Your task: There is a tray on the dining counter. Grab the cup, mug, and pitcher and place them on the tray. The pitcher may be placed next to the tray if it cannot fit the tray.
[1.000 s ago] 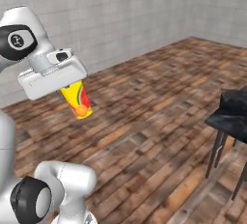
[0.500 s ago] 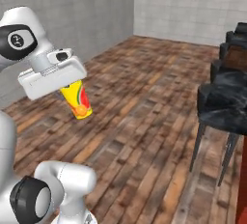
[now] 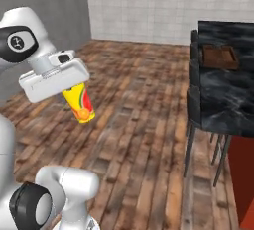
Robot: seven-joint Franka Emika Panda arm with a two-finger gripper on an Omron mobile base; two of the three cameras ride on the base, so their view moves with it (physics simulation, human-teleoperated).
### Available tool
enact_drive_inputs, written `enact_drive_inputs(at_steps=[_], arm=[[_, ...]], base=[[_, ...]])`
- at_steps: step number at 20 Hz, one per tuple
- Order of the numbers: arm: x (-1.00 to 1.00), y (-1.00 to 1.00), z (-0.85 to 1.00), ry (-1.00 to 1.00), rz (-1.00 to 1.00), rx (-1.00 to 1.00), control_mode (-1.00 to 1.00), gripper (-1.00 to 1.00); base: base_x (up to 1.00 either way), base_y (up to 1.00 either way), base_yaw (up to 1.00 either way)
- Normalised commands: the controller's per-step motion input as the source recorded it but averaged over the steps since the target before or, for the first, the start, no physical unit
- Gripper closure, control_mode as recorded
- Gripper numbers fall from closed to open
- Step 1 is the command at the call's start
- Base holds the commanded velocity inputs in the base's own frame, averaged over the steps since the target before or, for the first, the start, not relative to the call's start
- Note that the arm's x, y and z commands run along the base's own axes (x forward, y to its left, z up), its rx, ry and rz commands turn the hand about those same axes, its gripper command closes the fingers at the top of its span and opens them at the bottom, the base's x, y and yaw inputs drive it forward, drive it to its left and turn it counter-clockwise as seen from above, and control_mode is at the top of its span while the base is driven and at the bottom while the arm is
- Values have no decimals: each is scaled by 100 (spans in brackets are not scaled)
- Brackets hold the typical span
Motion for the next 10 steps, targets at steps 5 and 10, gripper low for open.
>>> enact_drive_inputs(at_steps=[5,10], arm=[[0,0,0,0,0,0,100,100],[0,0,0,0,0,0,100,100]], base=[[90,70,-24],[99,68,-20]])
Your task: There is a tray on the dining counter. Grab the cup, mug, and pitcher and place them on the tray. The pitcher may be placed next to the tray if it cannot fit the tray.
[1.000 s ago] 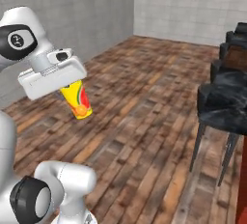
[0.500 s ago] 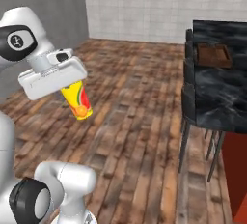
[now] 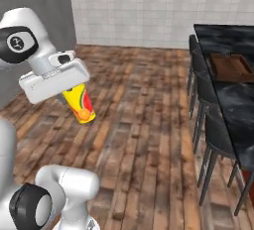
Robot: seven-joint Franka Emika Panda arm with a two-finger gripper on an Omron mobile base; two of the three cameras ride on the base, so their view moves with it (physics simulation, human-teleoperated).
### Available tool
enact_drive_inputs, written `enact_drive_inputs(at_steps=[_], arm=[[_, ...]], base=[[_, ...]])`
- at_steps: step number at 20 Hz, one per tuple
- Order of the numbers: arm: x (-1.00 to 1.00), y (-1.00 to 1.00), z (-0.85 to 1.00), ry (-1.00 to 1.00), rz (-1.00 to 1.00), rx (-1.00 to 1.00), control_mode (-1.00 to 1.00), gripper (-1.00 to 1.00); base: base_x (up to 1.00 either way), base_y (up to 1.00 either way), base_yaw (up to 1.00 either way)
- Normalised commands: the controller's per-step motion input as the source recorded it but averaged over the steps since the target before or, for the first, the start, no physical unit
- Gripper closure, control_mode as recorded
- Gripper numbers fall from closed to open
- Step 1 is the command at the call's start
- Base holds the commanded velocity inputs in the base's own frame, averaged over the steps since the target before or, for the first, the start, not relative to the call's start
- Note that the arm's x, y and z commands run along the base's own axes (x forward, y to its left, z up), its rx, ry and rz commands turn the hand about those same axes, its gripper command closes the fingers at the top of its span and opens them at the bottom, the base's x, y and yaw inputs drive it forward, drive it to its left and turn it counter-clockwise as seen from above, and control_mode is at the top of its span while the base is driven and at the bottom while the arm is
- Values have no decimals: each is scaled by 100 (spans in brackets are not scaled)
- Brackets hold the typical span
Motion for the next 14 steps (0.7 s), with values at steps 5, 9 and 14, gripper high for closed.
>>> enact_drive_inputs(at_steps=[5,9,14], arm=[[0,0,0,0,0,0,100,100],[0,0,0,0,0,0,100,100],[0,0,0,0,0,0,100,100]], base=[[100,68,-20],[96,60,-31],[79,48,-40]])
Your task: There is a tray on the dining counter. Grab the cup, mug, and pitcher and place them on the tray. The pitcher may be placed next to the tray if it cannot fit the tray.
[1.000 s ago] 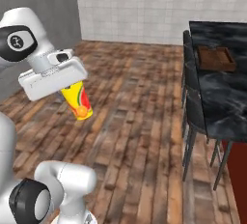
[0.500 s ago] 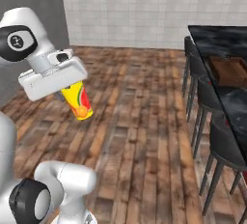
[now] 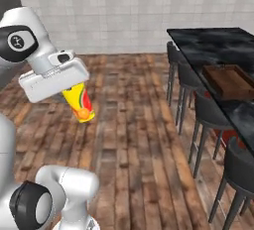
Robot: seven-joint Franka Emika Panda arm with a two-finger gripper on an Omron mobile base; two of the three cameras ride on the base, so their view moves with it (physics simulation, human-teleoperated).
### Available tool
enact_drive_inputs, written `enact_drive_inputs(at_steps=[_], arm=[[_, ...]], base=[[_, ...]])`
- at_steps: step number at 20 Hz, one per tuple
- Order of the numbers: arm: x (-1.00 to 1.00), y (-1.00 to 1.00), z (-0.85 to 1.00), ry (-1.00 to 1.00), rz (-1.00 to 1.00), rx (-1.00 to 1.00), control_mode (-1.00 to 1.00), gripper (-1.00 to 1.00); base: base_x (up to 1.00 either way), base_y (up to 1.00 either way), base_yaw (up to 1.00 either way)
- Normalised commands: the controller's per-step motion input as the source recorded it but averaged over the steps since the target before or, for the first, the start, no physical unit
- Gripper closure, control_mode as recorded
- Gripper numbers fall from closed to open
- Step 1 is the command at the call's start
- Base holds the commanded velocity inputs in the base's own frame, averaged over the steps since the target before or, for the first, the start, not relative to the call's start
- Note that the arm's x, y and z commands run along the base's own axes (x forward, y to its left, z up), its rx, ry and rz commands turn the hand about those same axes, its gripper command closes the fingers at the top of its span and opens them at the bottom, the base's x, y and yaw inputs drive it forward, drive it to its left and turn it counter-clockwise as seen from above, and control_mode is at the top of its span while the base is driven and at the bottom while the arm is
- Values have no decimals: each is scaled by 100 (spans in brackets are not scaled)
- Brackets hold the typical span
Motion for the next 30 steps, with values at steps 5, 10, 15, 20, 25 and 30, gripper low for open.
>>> enact_drive_inputs(at_steps=[5,10,15,20,25,30], arm=[[0,0,0,0,0,0,100,100],[0,0,0,0,0,0,100,100],[0,0,0,0,0,0,100,100],[0,0,0,0,0,0,100,100],[0,0,0,0,0,0,100,100],[0,0,0,0,0,0,100,100]], base=[[70,40,-48],[63,44,-52],[57,52,-49],[58,65,-45],[68,71,-39],[83,67,-38]])
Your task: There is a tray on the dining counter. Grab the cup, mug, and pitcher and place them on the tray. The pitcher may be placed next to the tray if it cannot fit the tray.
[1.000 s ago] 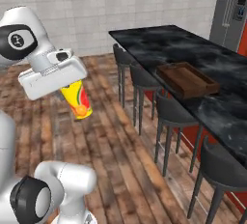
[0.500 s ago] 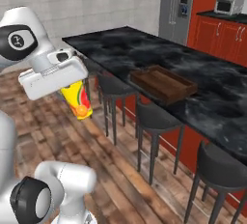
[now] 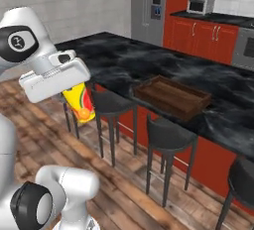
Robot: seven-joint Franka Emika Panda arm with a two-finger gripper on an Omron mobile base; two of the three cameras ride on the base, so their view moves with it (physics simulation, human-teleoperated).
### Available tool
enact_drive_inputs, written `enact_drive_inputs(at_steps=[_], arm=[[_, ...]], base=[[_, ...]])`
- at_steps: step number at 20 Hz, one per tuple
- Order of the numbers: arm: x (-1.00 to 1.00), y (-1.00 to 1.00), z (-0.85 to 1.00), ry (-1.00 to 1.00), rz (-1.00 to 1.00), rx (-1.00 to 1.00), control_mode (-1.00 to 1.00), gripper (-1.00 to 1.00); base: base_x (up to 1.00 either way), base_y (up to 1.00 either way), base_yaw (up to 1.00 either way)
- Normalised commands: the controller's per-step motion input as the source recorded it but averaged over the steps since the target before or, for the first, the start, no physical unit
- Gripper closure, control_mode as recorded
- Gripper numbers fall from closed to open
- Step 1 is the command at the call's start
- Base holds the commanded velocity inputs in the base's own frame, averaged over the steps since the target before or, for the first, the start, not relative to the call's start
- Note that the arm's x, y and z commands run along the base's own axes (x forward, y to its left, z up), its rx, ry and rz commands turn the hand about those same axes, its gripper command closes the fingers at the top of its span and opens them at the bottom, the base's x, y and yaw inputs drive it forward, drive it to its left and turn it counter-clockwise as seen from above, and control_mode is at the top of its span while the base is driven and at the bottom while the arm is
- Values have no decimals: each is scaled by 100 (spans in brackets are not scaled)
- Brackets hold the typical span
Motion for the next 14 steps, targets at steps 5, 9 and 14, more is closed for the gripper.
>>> enact_drive_inputs(at_steps=[5,9,14], arm=[[0,0,0,0,0,0,100,100],[0,0,0,0,0,0,100,100],[0,0,0,0,0,0,100,100]], base=[[84,59,-41],[74,41,-43],[83,29,-41]])
